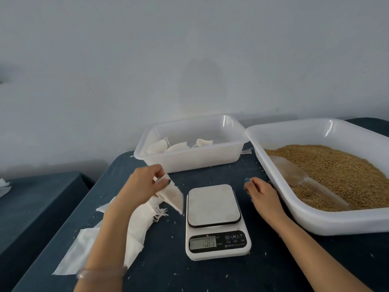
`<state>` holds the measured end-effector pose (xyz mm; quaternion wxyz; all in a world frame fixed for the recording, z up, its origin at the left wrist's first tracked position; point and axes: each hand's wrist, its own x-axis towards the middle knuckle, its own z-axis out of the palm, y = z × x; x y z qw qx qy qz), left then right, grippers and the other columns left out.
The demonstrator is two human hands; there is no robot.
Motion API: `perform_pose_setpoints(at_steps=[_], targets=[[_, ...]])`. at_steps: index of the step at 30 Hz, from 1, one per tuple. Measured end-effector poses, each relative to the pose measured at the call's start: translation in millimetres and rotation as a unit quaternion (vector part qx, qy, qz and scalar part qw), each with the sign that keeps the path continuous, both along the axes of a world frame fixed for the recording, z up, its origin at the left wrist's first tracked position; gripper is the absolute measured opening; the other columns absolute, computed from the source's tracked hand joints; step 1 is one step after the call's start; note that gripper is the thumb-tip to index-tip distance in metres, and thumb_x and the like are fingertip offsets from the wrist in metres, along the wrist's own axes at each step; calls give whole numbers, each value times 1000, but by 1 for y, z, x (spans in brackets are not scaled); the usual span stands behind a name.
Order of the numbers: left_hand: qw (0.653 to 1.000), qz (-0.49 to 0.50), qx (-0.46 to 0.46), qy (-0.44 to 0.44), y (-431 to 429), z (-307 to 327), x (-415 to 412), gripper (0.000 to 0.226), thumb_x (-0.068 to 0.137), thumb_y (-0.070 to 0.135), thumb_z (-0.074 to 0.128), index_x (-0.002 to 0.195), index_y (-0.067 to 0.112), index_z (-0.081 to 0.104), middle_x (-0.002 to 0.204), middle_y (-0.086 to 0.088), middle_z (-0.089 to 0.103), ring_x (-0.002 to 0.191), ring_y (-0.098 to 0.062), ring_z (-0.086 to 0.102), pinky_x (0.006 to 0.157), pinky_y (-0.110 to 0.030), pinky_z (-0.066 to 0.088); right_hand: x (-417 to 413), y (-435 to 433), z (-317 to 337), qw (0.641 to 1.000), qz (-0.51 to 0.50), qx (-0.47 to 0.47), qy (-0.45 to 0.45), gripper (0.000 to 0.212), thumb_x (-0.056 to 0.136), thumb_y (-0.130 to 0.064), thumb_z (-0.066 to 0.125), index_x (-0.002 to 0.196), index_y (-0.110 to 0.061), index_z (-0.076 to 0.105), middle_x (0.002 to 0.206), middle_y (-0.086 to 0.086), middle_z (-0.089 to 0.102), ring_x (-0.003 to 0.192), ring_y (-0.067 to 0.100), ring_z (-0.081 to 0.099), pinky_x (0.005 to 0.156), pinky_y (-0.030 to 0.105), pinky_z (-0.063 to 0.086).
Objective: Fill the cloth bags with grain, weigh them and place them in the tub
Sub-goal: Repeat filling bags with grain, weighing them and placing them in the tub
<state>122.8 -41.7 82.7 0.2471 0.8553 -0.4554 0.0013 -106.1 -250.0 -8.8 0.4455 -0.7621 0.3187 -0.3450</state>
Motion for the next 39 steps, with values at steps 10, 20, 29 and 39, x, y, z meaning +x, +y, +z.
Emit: perform_pose_setpoints(at_steps=[10, 20, 29, 39], targets=[[988, -58, -126, -74, -79, 95, 46, 8, 91, 16, 67, 86, 20, 63, 86, 4, 66, 83, -13, 61, 73, -20, 47, 2, -1, -2, 1000, 3, 9, 6, 31, 101, -26, 48, 73, -16, 54, 62, -1, 50, 56, 10, 45, 56, 23, 35], [982, -21, -13, -186, -171, 75, 52, 21, 87, 8, 53, 95, 20, 68, 97, -2, 63, 85, -25, 57, 70, -30, 42, 5, -4, -7, 1000, -6, -9, 23, 29, 100, -30, 49, 75, -19, 57, 60, -4, 51, 50, 2, 47, 50, 15, 33], [986, -114, 82, -88, -145, 37, 54, 31, 94, -1, 44, 100, 19, 67, 108, -3, 69, 100, -21, 65, 87, -42, 54, 6, -4, -8, 999, -3, -18, 33, 30, 101, -31, 48, 73, -20, 56, 58, -4, 49, 49, 2, 46, 50, 17, 30], [968, -111, 204, -99, -19, 96, 51, 14, 81, 20, 67, 76, 33, 69, 69, 18, 70, 66, 5, 63, 67, -15, 49, 3, -1, -6, 999, 1, -23, 32, 30, 101, -29, 48, 73, -19, 56, 61, -2, 52, 54, 9, 48, 54, 24, 34]])
